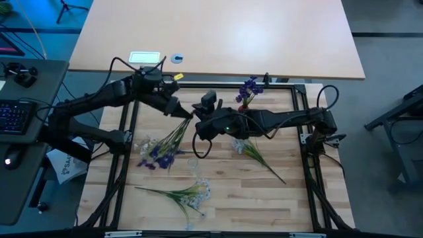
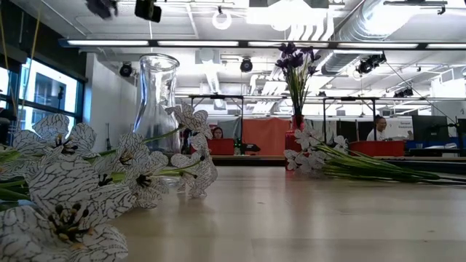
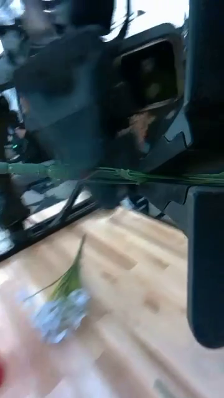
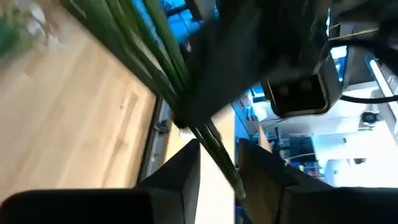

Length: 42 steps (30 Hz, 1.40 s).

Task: Sort flowers into vase by color
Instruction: Put the violet flowers into the red vase

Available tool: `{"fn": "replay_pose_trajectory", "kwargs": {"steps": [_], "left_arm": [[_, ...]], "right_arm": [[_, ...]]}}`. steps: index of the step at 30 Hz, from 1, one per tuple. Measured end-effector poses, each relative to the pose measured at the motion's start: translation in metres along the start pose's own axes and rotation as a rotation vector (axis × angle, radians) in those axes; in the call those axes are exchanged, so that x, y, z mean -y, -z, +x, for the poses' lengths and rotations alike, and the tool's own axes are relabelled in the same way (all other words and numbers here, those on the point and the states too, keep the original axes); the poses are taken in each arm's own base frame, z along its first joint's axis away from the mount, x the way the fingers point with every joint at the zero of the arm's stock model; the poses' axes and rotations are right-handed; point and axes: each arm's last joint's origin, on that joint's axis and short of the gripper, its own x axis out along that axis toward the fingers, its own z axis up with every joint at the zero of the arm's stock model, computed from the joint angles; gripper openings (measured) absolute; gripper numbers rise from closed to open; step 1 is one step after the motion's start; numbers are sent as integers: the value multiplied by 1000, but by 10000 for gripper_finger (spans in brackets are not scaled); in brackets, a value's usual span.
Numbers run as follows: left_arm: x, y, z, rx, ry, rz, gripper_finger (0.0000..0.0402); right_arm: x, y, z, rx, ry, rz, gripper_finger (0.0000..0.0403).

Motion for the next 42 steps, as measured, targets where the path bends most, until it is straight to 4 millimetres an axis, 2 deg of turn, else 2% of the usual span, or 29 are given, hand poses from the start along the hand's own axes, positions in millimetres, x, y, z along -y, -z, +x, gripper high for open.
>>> {"fn": "replay_pose_trajectory", "kwargs": {"steps": [6,13,23,33,38,42], "left_arm": [[7,3,3,-26,51,-52,1],[5,-1,2,63,13,-42,1],[4,-4,1,86,3,-46,1],[4,-3,1,82,2,-14,1],[3,-3,0,85,-11,54,18],[3,-5,-3,99,-10,79,43]], "right_arm": [[1,2,2,9,-11,-36,137],[-2,-5,-3,67,-28,7,135],[-1,-3,-2,38,-13,24,81],[-1,-3,-2,27,-7,-19,65],[-1,-2,-2,3,1,-56,10],[0,-2,-2,3,4,-46,13]]}}
